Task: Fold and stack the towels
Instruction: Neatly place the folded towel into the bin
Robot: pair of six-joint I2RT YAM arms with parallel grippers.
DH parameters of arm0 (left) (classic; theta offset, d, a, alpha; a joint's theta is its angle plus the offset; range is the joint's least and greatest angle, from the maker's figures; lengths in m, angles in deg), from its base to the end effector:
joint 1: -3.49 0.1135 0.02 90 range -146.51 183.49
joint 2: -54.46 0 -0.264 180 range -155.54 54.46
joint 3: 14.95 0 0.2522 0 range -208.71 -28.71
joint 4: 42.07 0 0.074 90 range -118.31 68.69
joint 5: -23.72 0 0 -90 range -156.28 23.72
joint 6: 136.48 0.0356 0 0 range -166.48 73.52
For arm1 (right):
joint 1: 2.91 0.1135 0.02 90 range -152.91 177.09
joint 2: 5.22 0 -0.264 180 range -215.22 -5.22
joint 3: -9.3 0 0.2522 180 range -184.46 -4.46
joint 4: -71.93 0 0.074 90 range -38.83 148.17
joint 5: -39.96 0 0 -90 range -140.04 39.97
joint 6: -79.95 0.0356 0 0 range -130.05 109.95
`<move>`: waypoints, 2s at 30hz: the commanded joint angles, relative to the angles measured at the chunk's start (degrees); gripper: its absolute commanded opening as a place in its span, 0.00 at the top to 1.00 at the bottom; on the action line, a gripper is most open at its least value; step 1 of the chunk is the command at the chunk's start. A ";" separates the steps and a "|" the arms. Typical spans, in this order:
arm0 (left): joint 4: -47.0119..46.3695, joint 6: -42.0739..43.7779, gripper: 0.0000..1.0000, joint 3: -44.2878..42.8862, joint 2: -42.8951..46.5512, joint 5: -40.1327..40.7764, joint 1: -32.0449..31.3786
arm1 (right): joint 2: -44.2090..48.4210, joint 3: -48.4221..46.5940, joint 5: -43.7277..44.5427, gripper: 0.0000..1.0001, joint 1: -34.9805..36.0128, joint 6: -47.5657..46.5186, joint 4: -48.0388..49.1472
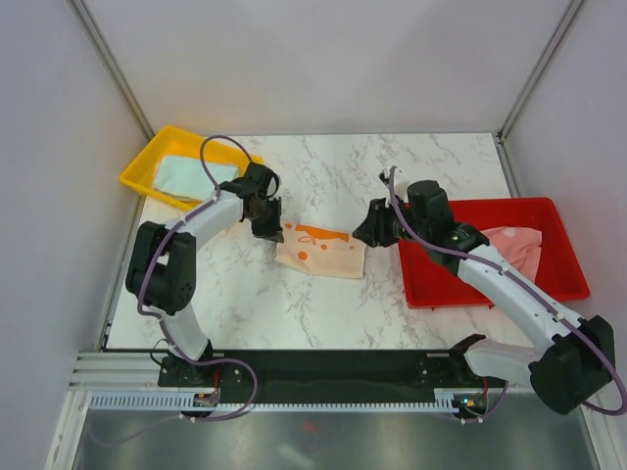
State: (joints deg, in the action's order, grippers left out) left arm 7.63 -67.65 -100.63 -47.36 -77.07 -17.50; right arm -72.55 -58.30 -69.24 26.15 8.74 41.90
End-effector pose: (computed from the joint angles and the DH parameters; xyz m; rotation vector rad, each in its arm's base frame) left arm 0.3346 -0.1355 0.2024 0.0518 2.7794 -0.4589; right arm 0.2250 0.1384 0.3049 -0.4051 2.1361 0.8436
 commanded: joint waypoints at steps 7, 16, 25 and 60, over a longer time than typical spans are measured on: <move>2.03 0.87 0.98 -1.46 -1.44 5.78 -0.10 | 2.20 -2.05 1.89 0.58 0.21 -1.65 -2.36; -0.26 -1.59 0.55 0.81 -4.79 5.69 0.86 | 2.90 -3.37 1.97 0.57 0.21 -2.61 -3.59; -4.91 -4.23 0.42 3.54 -6.11 0.42 1.22 | 3.96 -4.78 2.85 0.57 0.21 -3.58 -6.05; 18.29 24.41 0.98 -45.75 -15.07 36.53 14.49 | -4.82 -5.92 4.87 0.55 0.21 -8.24 -6.49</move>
State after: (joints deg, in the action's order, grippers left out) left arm 24.61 -50.56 -140.69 -60.80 -46.31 -3.82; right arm -76.28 -61.19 -65.15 26.19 1.75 34.84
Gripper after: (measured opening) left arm 0.045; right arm 0.446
